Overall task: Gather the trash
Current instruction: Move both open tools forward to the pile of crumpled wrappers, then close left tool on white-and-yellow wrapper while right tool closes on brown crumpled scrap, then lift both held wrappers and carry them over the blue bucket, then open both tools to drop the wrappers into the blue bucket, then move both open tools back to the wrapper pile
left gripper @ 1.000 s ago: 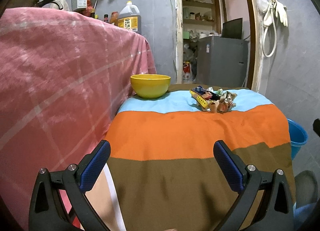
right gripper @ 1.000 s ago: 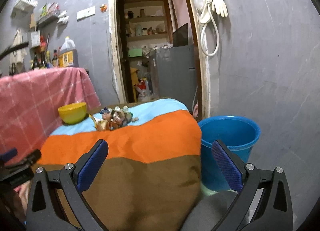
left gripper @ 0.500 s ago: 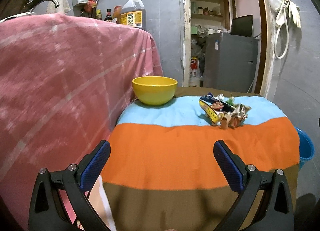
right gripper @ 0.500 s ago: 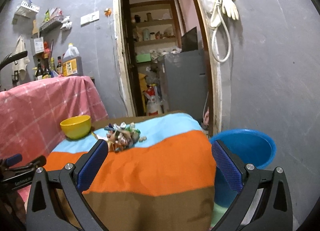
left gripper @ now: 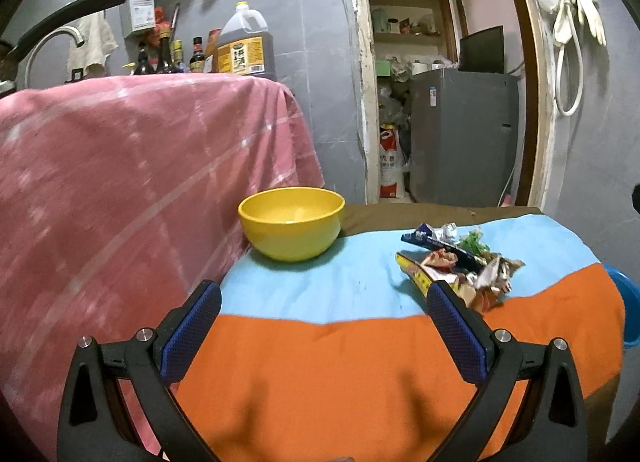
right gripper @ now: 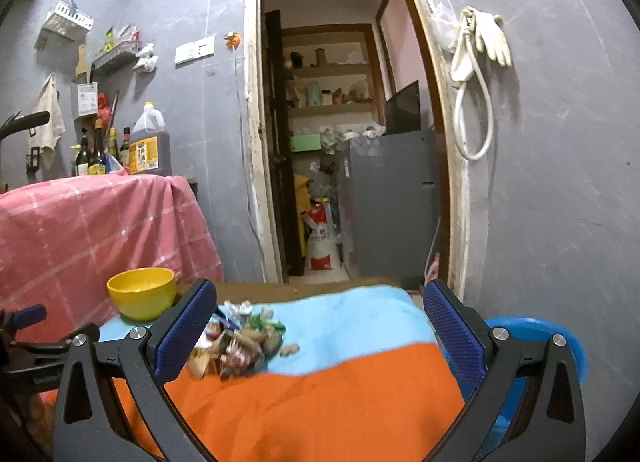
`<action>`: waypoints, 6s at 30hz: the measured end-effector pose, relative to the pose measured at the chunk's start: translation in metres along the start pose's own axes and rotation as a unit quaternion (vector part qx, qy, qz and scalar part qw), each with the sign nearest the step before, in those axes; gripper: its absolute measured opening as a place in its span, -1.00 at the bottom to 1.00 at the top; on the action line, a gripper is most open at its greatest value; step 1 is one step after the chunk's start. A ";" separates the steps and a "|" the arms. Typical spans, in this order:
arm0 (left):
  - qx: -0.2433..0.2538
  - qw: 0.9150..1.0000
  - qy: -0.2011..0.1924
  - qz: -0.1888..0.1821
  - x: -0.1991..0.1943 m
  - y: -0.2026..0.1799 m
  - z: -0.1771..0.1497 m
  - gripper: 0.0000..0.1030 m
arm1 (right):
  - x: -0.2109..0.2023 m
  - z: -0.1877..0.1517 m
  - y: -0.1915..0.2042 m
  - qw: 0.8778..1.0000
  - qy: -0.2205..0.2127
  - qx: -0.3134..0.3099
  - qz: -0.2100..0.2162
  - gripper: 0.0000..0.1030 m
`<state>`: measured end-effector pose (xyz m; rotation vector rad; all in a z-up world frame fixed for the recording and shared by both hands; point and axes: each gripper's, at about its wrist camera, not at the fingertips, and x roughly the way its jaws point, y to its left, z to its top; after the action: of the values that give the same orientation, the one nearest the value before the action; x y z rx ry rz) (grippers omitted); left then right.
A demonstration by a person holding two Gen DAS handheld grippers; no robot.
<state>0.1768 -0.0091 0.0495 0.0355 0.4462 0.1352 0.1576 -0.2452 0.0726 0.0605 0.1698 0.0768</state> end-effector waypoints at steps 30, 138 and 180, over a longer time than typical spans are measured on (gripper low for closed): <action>-0.020 0.987 0.136 -0.080 0.103 -0.013 0.010 0.96 | 0.136 -0.039 -0.012 0.976 0.207 -0.072 -0.002 1.00; -0.032 0.972 0.017 -0.231 0.046 -0.196 0.060 0.92 | 0.027 -0.007 -0.195 0.988 0.061 0.094 -0.109 1.00; -0.081 0.992 -0.090 -0.045 -0.011 0.009 -0.008 0.95 | 0.014 -0.004 0.010 0.996 -0.042 -0.059 0.051 1.00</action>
<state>0.1623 -0.0016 0.0481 -0.1303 0.2557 0.0772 0.1701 -0.2337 0.0675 -0.0446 0.0784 0.1858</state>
